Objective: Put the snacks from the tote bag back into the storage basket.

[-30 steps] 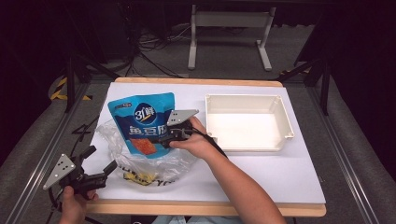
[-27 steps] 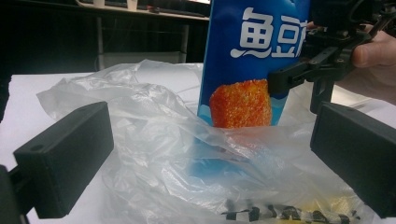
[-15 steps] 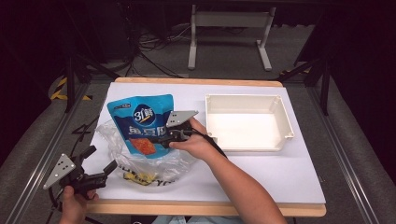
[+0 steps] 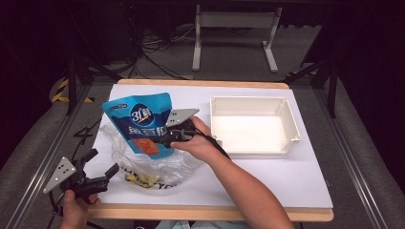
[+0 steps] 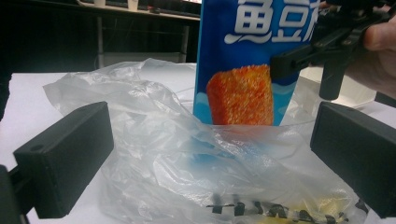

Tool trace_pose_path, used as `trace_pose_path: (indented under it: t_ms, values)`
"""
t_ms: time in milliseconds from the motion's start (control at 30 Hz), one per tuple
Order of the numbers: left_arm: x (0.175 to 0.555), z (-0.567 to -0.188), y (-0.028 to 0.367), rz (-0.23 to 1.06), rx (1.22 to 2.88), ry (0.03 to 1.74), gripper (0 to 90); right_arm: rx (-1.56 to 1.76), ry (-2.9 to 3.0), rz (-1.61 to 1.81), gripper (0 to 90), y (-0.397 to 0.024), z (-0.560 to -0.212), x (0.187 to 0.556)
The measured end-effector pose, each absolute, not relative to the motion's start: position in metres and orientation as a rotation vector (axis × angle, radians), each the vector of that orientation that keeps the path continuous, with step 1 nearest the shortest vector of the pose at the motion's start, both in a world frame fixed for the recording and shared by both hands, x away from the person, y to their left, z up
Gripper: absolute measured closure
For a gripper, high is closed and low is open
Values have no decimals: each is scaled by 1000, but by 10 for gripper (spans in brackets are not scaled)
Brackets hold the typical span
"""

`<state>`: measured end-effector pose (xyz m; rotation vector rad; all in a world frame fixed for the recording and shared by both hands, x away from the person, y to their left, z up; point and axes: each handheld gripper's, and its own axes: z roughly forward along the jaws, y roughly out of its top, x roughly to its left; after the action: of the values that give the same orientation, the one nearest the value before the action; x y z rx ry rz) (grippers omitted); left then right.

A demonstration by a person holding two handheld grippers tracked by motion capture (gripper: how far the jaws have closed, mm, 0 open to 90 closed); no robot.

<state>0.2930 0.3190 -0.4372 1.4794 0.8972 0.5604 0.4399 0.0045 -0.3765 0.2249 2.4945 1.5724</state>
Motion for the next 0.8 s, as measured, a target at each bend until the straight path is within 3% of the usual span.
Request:
trace_pose_path:
  t_ms: [800]
  values:
    - [294,-438,318,561,1481,900,2,211,2463,1627,546,-15,-306,431]
